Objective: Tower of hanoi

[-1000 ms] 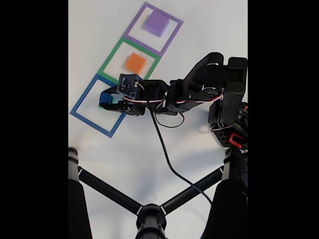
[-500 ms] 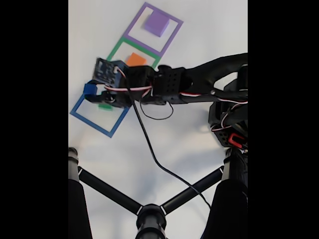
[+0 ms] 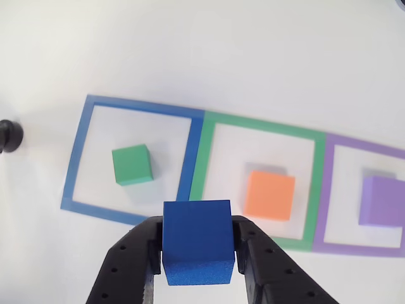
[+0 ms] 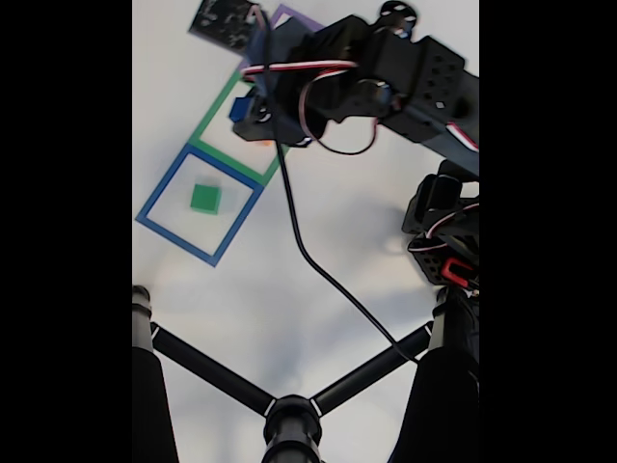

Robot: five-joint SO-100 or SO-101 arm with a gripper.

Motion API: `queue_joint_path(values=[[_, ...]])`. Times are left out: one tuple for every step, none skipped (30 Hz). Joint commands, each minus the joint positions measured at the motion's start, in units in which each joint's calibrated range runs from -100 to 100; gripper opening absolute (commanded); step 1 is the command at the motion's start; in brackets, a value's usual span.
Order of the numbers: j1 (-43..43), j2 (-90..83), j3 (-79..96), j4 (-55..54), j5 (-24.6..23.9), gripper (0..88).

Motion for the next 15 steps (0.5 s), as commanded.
queue_joint_path(values=[[2.17, -5.91, -8.97, 9.73, 0.0, 3.5], [2.93, -6.47, -10.51, 11.67, 0.0, 3.5], [3.77, -6.95, -11.78, 13.29, 0.0, 3.5], [4.76, -7.35, -12.97, 14.83, 0.0, 3.5], [5.75, -7.67, -13.69, 15.96, 0.0, 3.5], [6.97, -7.99, -14.24, 16.85, 0.0, 3.5], [8.19, -8.39, -14.24, 17.26, 0.0, 3.5], [9.56, -8.79, -14.24, 17.58, 0.0, 3.5], [10.86, -9.03, -14.24, 17.99, 0.0, 3.5], [12.23, -9.27, -14.15, 18.39, 0.0, 3.5], [13.91, -9.51, -13.87, 18.64, 0.0, 3.5], [15.43, -9.75, -13.33, 18.64, 0.0, 3.5], [17.26, -10.07, -12.42, 18.47, 0.0, 3.5], [18.94, -10.47, -11.15, 17.99, 0.0, 3.5], [20.7, -11.03, -9.51, 17.1, 0.0, 3.5]])
